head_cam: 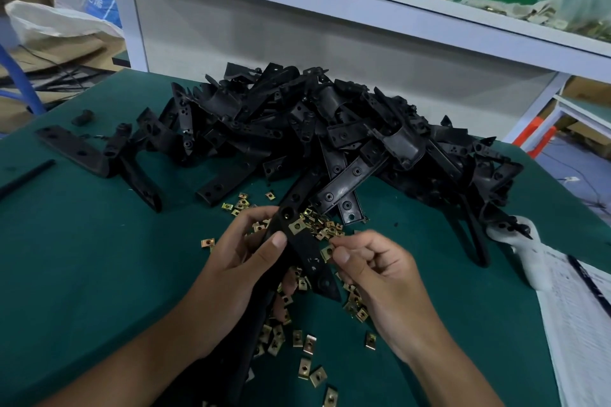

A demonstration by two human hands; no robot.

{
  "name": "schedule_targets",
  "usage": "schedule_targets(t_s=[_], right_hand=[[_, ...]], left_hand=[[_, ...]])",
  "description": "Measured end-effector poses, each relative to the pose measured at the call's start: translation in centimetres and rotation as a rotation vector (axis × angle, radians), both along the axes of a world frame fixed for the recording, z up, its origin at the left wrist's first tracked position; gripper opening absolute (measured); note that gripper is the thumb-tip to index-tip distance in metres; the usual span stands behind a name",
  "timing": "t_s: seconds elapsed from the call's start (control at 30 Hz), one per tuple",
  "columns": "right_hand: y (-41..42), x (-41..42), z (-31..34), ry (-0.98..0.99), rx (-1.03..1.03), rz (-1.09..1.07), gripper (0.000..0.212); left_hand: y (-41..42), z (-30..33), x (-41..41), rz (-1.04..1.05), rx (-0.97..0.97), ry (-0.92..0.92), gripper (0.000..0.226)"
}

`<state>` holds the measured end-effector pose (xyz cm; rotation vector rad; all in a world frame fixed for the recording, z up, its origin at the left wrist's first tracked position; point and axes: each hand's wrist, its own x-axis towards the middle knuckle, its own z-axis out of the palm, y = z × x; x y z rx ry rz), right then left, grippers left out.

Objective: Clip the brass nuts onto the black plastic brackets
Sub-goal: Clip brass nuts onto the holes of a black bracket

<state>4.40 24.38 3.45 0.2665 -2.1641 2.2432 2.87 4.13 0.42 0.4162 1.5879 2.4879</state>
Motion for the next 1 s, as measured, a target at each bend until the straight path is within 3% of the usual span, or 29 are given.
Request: schedule_targets(t_s=[0.23, 0.57, 1.0], right_hand=[[-0.43, 0.21, 0.36, 0.052, 0.055, -0.02, 0.011], [-0.34, 0.26, 0.18, 0.069, 0.073, -0.062, 0.009], [-0.78, 0.52, 0.07, 0.117, 0.029, -0.084, 0.012]], left_hand=[[-0.08, -0.06, -0.08, -0.003, 0.009, 0.011, 0.023], [0.0, -0.15, -0.06, -0.004, 0.002, 0.01, 0.033], [-0.17, -0.21, -0.08, 0.002, -0.017, 0.01, 0.028]])
